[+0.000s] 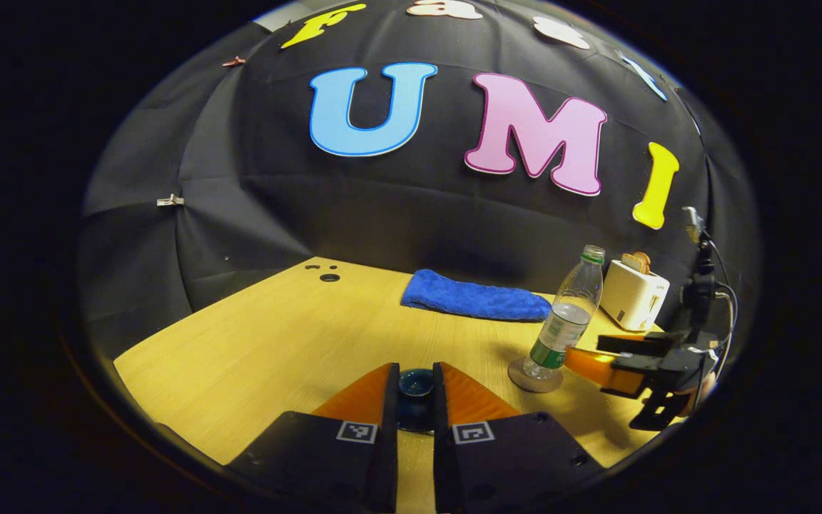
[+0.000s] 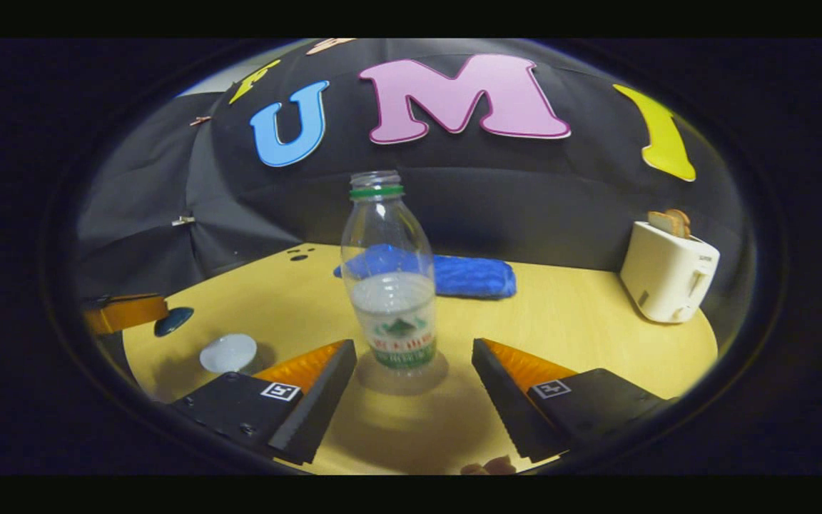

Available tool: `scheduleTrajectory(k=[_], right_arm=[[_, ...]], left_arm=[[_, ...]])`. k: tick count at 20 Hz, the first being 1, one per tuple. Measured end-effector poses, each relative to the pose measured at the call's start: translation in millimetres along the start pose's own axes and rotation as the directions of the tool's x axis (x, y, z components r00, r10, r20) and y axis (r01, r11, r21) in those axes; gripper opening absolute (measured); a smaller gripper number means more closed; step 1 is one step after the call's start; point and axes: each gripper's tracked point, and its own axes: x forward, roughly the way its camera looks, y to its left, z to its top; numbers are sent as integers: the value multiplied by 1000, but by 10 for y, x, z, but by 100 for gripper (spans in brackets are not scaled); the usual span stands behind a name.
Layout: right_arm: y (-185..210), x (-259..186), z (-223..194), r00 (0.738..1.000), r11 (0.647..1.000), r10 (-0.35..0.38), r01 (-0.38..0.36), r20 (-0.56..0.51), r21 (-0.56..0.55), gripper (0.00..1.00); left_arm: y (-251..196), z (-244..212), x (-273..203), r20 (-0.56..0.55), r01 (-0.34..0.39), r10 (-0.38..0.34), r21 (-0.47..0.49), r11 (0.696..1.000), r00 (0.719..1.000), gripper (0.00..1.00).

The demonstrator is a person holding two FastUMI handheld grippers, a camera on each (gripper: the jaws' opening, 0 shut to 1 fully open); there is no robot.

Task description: Open the teacup lid with one hand, grasp the water bottle and pour water into the teacup with the other hand; after pouring, place the water bottle on the coaster and then close the teacup lid.

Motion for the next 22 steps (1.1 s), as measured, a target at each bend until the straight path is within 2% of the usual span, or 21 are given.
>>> scheduleTrajectory(k=[4, 10, 13, 14, 16, 19, 20, 22], right_arm=[[13, -360, -237, 999, 999, 0, 2, -41, 32, 100], [24, -432, -269, 999, 996, 14, -10, -50, 83, 100], [2, -441, -204, 999, 995, 8, -5, -31, 100, 100], [-14, -458, -190, 1000, 995, 3, 0, -26, 101, 96], [-25, -466, -208, 999, 994, 1, 2, -32, 105, 100], [-28, -491, -237, 999, 995, 0, 4, -41, 104, 100], [-29, -496, -255, 999, 995, 0, 5, -46, 105, 100], [-10, -512, -279, 999, 994, 4, 2, -54, 107, 100]], left_arm=[[-148, -139, 171, -9, 35, -35, 40, 999, 999, 24], [-343, -301, 299, -17, 80, -79, 122, 989, 997, 24], [-348, -363, 296, -23, 69, -67, 109, 992, 997, 24], [-346, -378, 303, -23, 66, -64, 113, 991, 998, 24], [-326, -432, 310, -31, 62, -58, 134, 989, 998, 22], [-344, -431, 323, -18, 68, -66, 148, 987, 998, 29], [-344, -451, 326, -23, 67, -64, 152, 986, 998, 25], [-350, -458, 330, -24, 63, -60, 163, 985, 998, 26]])
